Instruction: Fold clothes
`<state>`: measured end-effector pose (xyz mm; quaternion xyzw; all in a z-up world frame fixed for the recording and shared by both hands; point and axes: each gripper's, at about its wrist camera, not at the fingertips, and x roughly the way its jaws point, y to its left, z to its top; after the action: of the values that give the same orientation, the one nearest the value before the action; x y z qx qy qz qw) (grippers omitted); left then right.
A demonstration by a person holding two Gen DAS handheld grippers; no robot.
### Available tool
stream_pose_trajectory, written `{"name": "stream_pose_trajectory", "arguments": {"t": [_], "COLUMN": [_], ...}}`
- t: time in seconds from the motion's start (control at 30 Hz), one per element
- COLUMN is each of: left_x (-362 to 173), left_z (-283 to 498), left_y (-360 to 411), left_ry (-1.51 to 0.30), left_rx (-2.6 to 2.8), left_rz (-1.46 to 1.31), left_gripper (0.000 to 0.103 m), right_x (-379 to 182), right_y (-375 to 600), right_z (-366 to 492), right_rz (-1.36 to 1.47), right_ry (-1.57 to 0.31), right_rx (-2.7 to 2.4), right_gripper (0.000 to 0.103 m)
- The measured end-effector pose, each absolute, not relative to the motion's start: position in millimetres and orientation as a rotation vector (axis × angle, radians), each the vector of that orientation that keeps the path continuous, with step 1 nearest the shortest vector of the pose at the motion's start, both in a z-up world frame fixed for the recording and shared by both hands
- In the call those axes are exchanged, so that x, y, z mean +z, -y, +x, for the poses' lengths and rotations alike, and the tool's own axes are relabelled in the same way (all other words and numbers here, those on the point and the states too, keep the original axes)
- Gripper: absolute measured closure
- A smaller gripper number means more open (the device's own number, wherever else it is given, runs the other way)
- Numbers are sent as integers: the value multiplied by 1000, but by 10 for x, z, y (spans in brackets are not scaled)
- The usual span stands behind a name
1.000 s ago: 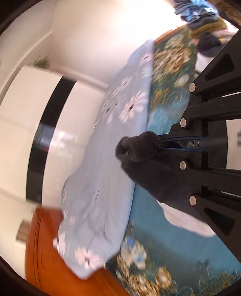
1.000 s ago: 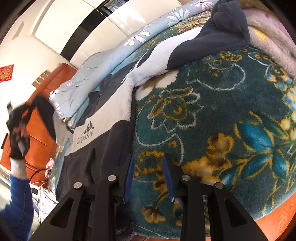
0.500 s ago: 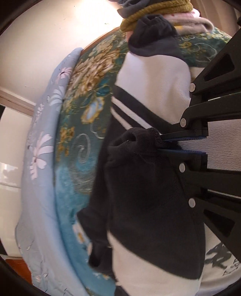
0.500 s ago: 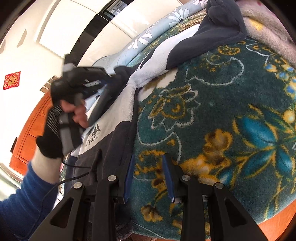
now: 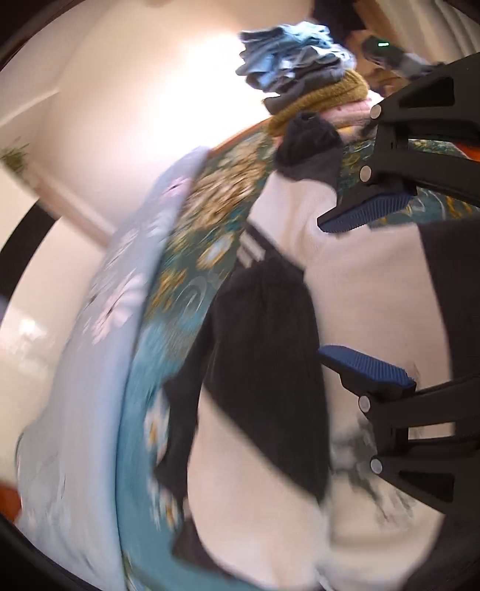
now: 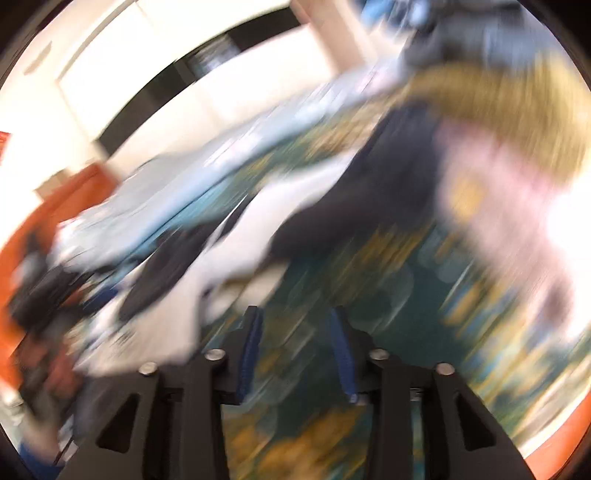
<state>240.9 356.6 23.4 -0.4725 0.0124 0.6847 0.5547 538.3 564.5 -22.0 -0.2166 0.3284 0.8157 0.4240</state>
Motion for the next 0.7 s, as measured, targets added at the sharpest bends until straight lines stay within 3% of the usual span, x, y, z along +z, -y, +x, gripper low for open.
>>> {"name": "stream_pose_trajectory", "arguments": {"t": [0.2, 0.5, 0.53, 0.57, 0.6, 0.7], "left_x": [135, -64, -77, -91, -105, -137], "left_z": [1930, 1593, 1580, 1567, 1555, 1505], "left_y": [-2621, -2043, -2011, -1994, -1976, -1897], "left_ry": [181, 311, 323, 332, 341, 360], "left_rx": [1784, 1835, 1834, 1826, 1817, 1808], "left_rz": [-1180, -1240, -1241, -1243, -1245, -1249], "left_gripper": [28, 28, 28, 28, 28, 28], "right_x": [-131, -193, -177, -159, -153, -65], "right_y": [-6193, -6445, -6448, -6452, -6479, -6540], "right_z": [5393, 5291, 5290, 5290, 5282, 5279], "right_rz": [-487, -568, -571, -573, -587, -604], "right_ry": [-762, -682, -676, -672, -677, -685], "right_rx": [1881, 1781, 1787, 1795, 1799, 1805], "right_gripper": [60, 61, 64, 85, 96, 96]}}
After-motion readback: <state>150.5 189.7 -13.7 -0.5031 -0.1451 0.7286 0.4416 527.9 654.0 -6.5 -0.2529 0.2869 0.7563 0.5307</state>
